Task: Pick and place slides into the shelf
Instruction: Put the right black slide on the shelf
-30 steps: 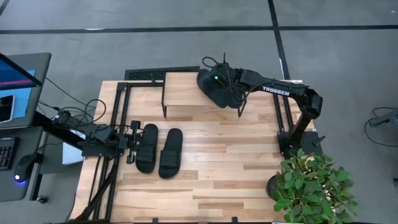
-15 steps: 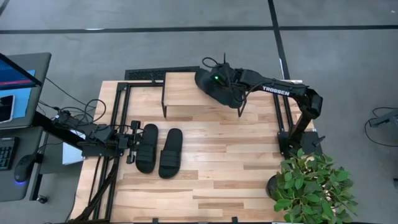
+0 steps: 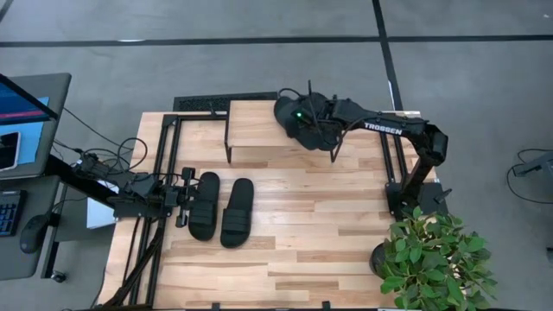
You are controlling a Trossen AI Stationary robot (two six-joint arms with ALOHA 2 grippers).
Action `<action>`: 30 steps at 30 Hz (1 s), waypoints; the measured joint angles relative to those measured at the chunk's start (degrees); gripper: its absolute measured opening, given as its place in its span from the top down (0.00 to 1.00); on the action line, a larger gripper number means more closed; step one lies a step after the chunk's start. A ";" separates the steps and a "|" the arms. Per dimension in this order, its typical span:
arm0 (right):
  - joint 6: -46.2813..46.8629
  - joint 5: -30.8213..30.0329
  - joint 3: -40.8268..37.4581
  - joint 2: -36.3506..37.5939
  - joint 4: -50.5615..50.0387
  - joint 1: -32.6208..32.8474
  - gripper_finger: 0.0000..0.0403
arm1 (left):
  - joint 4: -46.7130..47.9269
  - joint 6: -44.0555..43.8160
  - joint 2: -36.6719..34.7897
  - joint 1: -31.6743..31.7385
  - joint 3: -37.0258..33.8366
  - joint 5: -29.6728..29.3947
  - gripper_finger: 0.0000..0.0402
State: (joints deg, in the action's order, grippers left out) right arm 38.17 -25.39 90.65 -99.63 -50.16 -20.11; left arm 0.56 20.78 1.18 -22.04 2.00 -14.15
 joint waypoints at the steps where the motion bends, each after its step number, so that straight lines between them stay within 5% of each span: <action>1: -0.29 -0.06 0.00 0.00 -0.20 0.26 0.57 | 0.00 0.00 0.01 0.00 0.01 0.00 1.00; 24: -1.43 0.02 0.00 0.00 -0.79 4.68 0.58 | -0.01 0.00 0.01 0.00 0.00 0.00 1.00; 30: -8.83 0.00 2.00 -0.04 -1.07 6.85 0.63 | -0.01 0.00 0.00 0.00 0.01 0.00 1.00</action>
State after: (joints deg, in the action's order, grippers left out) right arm 29.35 -25.39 92.65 -99.68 -51.24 -13.26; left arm 0.55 20.78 1.18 -22.04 2.01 -14.15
